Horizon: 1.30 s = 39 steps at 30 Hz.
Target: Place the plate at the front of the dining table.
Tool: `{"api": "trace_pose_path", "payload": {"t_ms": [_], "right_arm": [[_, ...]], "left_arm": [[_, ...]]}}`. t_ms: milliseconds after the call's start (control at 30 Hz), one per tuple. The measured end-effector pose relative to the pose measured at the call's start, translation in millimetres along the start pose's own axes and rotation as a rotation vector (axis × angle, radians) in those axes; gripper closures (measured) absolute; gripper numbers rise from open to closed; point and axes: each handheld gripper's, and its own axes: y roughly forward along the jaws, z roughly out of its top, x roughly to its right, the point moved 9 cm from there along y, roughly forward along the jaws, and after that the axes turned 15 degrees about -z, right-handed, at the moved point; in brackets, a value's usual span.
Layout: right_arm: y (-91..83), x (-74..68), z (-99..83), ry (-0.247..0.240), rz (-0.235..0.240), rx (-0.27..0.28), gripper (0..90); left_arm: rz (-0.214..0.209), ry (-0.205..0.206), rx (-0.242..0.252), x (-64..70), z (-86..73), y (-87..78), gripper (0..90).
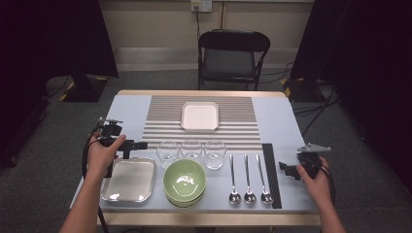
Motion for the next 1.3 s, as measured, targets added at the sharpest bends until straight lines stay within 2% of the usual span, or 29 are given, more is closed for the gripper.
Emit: {"api": "trace_pose_path", "payload": {"t_ms": [133,233,333,467,600,733,767,867,1167,1300], "right_arm": [[0.0,0.0,0.0,0.0,0.0,0.0,11.2],[-0.1,0.0,0.0,0.0,0.001,0.0,11.3],[0.0,0.0,0.0,0.0,0.0,0.0,11.3],[0.0,0.1,0.0,0.001,0.001,-0.001,11.2],[-0.1,0.0,-0.1,0.001,0.0,-0.001,11.2],[0.0,0.0,0.0,0.0,0.0,0.0,11.3],[0.0,-0.1,0.0,0.0,0.001,0.0,11.3],[-0.1,0.0,0.0,-0.001,-0.002,0.0,11.3],[-0.2,-0.1,0.3,-0.001,0.002,-0.002,11.3],[-0.3,0.0,0.5,-0.005,0.0,0.001,11.4]], "left_arm": [[-0.001,0.001,0.001,1.2,-4.7,1.3,25.3],[0.015,0.009,-0.024,0.8,-8.6,1.6,25.3],[0.001,0.009,-0.026,2.2,-9.3,1.7,25.3],[0.017,0.016,-0.034,1.4,-10.3,2.0,25.2],[0.004,0.009,-0.021,1.5,-14.5,4.8,25.1],[0.004,0.014,-0.04,-0.9,-21.0,8.3,25.0],[0.006,0.021,-0.046,-1.9,-21.6,8.2,24.9],[-0.011,0.025,-0.021,-1.2,-19.9,7.2,24.9],[0.01,0.064,-0.042,-0.1,-26.1,7.0,24.5],[-0.004,0.066,-0.032,1.9,-26.5,7.5,23.3]]}}
